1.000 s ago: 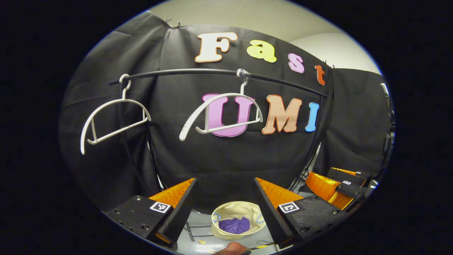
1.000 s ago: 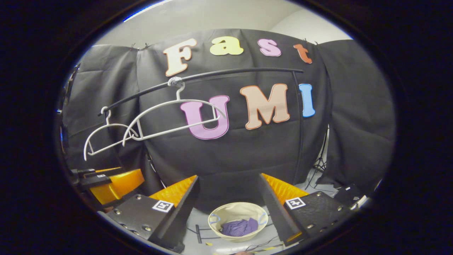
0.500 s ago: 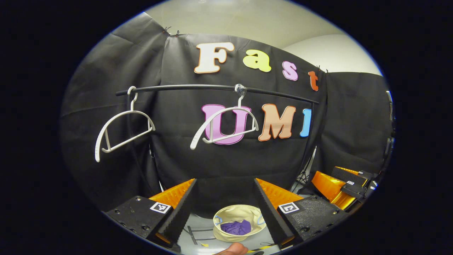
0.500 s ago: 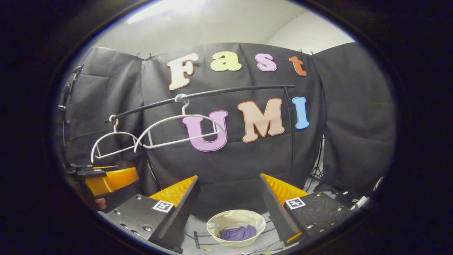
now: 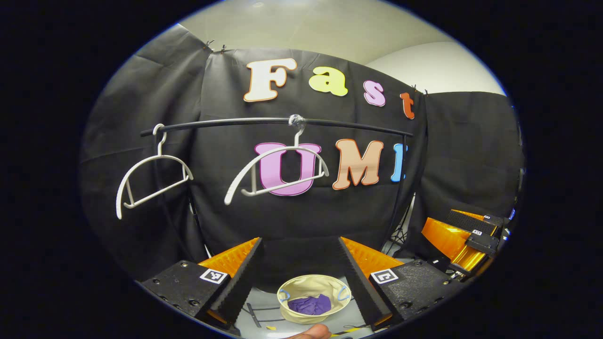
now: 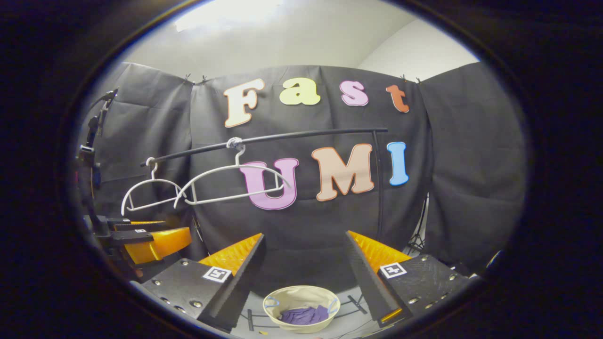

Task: Grasp the clothes on the hanger with both hands and then place them into the laundry hamper below.

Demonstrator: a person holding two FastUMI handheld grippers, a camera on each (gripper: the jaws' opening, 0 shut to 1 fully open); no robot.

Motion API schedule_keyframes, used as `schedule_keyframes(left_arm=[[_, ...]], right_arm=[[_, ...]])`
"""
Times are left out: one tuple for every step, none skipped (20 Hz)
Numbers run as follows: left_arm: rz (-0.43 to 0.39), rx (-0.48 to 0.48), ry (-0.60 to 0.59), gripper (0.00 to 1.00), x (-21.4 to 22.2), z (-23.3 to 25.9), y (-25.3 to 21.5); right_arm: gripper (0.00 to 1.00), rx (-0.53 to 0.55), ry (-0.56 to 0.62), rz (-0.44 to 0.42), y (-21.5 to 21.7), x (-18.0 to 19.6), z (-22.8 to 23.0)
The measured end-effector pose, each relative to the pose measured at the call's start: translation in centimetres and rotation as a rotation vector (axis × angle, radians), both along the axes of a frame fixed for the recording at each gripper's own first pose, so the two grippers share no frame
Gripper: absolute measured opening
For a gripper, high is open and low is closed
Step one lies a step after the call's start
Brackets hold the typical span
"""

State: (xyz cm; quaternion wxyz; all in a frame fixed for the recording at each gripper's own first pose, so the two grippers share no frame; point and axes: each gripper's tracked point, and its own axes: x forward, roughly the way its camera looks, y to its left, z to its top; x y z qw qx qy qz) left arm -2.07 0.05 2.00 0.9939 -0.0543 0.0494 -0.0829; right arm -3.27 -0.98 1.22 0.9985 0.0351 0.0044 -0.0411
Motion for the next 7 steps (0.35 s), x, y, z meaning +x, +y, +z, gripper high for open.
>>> schedule_keyframes(left_arm=[[-0.009, -0.014, -0.005, 0.95, 0.1, 0.6, -1.0], [-0.026, -0.026, -0.017, 0.95, 0.2, 1.5, -2.3], [-0.033, -0.023, -0.039, 0.93, 0.5, 2.7, -3.5], [-0.022, -0.012, -0.056, 0.91, 0.8, 3.6, -4.0], [-0.010, -0.004, -0.075, 0.95, 1.2, 4.5, -4.6], [-0.005, 0.005, -0.088, 0.90, 1.8, 5.3, -5.4], [0.003, 0.010, -0.094, 0.90, 2.3, 5.8, -6.0]], right_arm=[[0.99, 0.002, -0.009, 0.006, -0.7, 0.1, 0.7], [0.99, 0.011, -0.016, 0.015, -1.4, 0.2, 1.4], [0.96, 0.025, -0.032, 0.028, -2.2, 0.2, 2.3], [0.99, 0.035, -0.045, 0.035, -3.0, 0.3, 3.2], [0.99, 0.037, -0.066, 0.039, -4.2, 0.2, 4.2], [0.99, 0.037, -0.083, 0.043, -5.2, 0.1, 5.1], [0.94, 0.037, -0.103, 0.055, -6.2, -0.1, 5.9]])
